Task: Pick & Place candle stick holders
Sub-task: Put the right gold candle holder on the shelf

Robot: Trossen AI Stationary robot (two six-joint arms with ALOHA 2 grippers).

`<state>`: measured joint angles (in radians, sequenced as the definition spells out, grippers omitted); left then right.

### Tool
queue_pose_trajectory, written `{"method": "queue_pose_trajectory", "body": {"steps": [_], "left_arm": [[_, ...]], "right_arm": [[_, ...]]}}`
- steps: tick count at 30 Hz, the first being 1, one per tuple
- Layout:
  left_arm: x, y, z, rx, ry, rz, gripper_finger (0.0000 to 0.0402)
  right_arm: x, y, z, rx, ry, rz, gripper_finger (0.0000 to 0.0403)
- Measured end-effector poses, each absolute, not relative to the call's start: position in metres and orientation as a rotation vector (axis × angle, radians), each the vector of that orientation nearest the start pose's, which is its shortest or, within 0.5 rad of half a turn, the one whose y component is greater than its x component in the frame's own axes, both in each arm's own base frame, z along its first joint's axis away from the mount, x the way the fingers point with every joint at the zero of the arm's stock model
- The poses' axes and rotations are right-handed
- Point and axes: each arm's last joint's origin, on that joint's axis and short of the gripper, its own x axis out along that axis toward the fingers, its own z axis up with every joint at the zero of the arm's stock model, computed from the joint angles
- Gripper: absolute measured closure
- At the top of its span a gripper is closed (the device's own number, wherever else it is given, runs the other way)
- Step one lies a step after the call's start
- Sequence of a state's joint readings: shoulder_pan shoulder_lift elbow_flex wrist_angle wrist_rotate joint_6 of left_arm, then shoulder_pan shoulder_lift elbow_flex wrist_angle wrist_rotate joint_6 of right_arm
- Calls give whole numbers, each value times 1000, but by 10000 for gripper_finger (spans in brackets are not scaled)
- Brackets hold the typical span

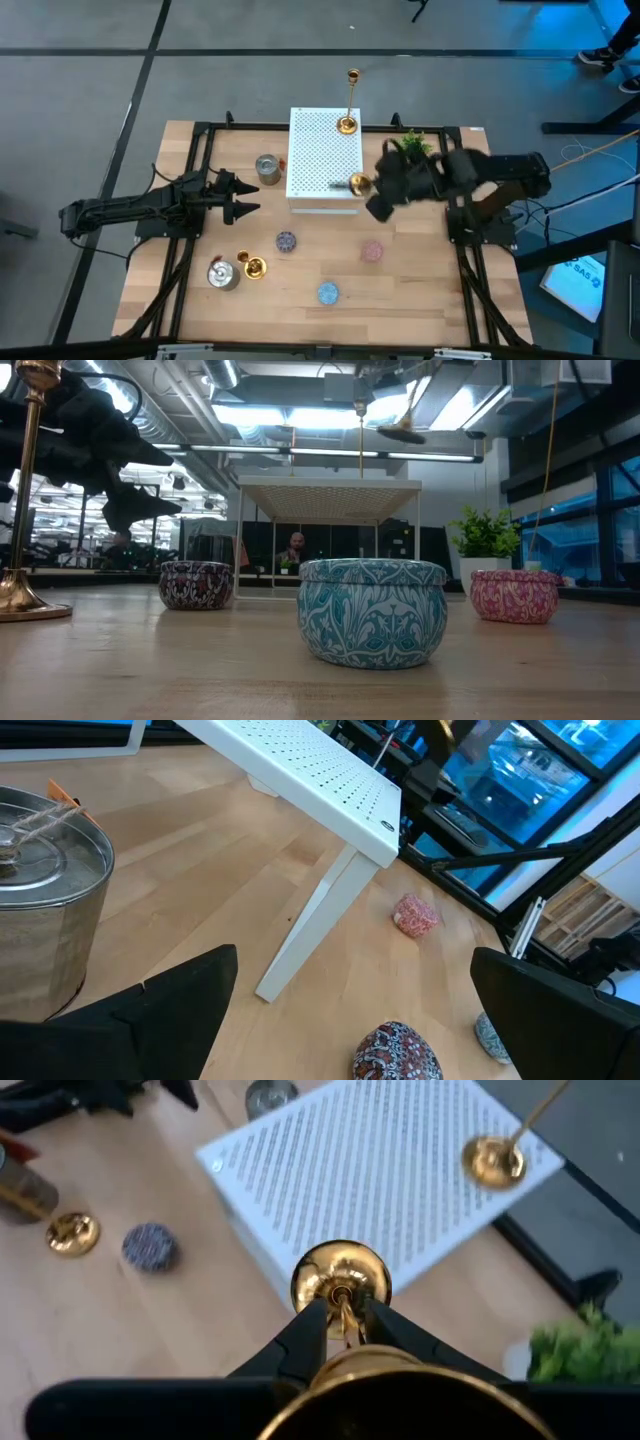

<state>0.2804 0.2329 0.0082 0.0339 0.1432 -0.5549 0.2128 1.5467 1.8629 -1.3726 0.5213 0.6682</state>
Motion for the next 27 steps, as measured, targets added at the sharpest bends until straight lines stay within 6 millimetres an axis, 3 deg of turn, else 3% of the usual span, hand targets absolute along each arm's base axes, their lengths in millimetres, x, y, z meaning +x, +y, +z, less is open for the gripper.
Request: {"method": "queue_pose_trajectory", "body": {"steps": [7,14,19,27], "left_arm": [[107,26,150,-592,144,186,2],[107,26,150,-592,144,185,2],[107,26,150,-592,144,185,2],[107,26,150,-592,144,185,2]], "right_arm": [[286,-11,423,282,835,-521,333],[284,-57,424,361,817,-555,333],[287,-77,419,411,824,-577,333],[313,-97,394,386,889,-575,333]]}}
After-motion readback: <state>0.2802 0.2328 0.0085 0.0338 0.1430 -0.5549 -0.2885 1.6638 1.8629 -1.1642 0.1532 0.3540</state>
